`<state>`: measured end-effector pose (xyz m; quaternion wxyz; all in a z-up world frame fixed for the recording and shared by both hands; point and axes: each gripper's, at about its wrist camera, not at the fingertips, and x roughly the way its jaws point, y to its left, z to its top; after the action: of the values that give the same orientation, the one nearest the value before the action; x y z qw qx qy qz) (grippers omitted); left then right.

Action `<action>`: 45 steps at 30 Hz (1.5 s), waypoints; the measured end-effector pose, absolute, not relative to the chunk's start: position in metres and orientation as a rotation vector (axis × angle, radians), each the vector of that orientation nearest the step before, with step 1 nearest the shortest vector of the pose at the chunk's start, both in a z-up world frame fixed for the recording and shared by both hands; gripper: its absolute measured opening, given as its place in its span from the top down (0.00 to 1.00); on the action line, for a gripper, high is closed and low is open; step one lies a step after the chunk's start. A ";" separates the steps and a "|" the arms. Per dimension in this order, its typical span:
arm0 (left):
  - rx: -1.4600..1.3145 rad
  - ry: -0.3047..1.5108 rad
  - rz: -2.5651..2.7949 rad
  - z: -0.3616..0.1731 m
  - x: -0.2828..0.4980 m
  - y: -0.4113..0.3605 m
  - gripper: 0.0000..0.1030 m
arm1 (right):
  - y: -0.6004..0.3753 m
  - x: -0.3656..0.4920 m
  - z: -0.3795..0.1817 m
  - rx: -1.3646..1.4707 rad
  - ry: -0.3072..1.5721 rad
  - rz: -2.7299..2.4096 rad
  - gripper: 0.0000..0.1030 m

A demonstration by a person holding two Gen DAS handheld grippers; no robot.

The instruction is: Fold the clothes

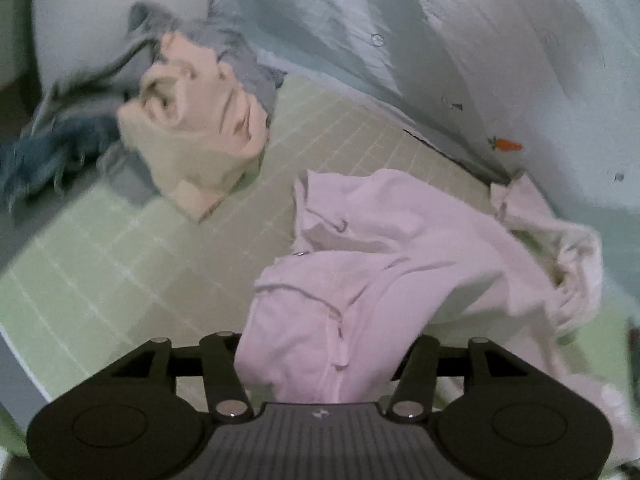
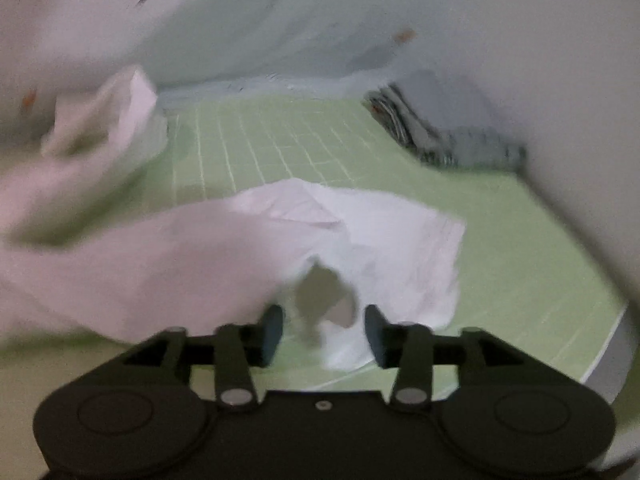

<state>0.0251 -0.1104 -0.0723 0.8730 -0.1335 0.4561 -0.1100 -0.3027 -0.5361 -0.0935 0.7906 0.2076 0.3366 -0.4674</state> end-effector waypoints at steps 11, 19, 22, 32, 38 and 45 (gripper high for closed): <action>-0.683 0.981 -0.337 -0.073 0.021 -0.064 0.25 | -0.535 -0.305 -0.141 1.186 0.353 -0.876 0.01; -0.891 1.078 -0.333 -0.098 0.018 -0.040 0.21 | -0.549 -0.312 -0.181 1.550 0.128 -0.908 0.01; -0.877 1.102 -0.283 -0.106 0.019 -0.039 0.20 | -0.561 -0.304 -0.185 1.545 0.158 -0.930 0.08; -0.989 1.220 -0.190 -0.154 0.025 -0.043 0.23 | -0.568 -0.304 -0.174 1.475 0.177 -0.930 0.96; -0.886 1.141 -0.145 -0.141 0.030 -0.040 0.84 | -0.568 -0.312 -0.135 1.236 0.198 -1.002 0.96; -0.556 0.918 -0.154 -0.074 0.045 -0.032 0.95 | -0.553 -0.326 -0.090 0.974 0.221 -1.030 0.97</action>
<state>0.0449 -0.0325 -0.0739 0.8565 -0.2648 0.4369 -0.0733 -0.3265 -0.5526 -0.0903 0.7533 0.4465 0.1014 -0.4721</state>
